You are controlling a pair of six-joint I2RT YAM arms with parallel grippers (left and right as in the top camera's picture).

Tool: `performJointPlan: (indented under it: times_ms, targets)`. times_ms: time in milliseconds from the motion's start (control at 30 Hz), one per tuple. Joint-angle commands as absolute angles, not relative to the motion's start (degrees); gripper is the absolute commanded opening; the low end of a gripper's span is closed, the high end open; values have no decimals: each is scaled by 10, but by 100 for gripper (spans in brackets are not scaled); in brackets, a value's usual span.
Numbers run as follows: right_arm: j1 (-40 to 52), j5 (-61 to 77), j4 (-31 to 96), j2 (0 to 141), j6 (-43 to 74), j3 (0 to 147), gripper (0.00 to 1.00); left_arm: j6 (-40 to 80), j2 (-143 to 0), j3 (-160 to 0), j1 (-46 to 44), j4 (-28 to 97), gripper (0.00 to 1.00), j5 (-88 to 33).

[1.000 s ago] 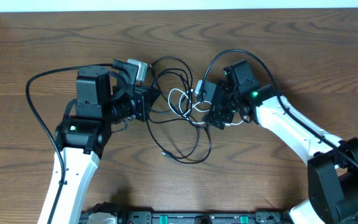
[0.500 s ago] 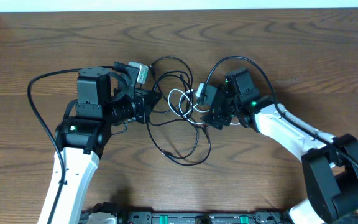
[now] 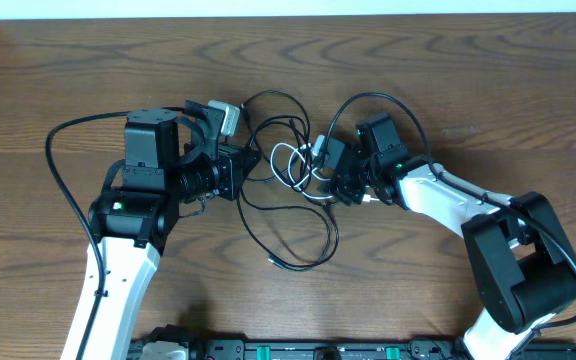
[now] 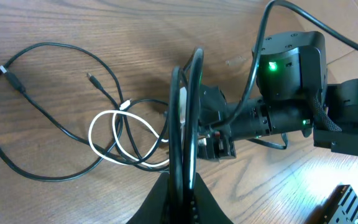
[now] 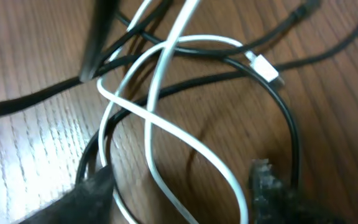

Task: Untangle cables
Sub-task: 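Grasp the white cable with the right gripper and pull it right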

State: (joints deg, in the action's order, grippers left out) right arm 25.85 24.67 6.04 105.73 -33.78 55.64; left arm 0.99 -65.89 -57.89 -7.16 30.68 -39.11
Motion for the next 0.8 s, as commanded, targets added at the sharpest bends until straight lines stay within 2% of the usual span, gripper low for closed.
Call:
performJointPlan:
  times_ms: [0, 33, 267, 400, 567, 767]
  targets:
    - [260, 260, 60, 1061, -328, 554, 7, -2, -658, -585, -69, 308, 8, -401]
    - [259, 258, 60, 1060, -322, 554, 1, -2, -658, -585, -69, 308, 8, -401]
    - [246, 234, 62, 996, -216, 555, 1, -2, -658, -585, -69, 308, 7, -400]
    - [226, 211, 62, 888, -142, 556, 1, -2, -658, -585, -69, 308, 7, -400]
    - [188, 190, 62, 733, -122, 566, 1, -2, -658, -585, -69, 308, 7, -392]
    - [107, 101, 53, 566, -52, 582, 1, -2, -658, -585, -69, 309, 7, -392]
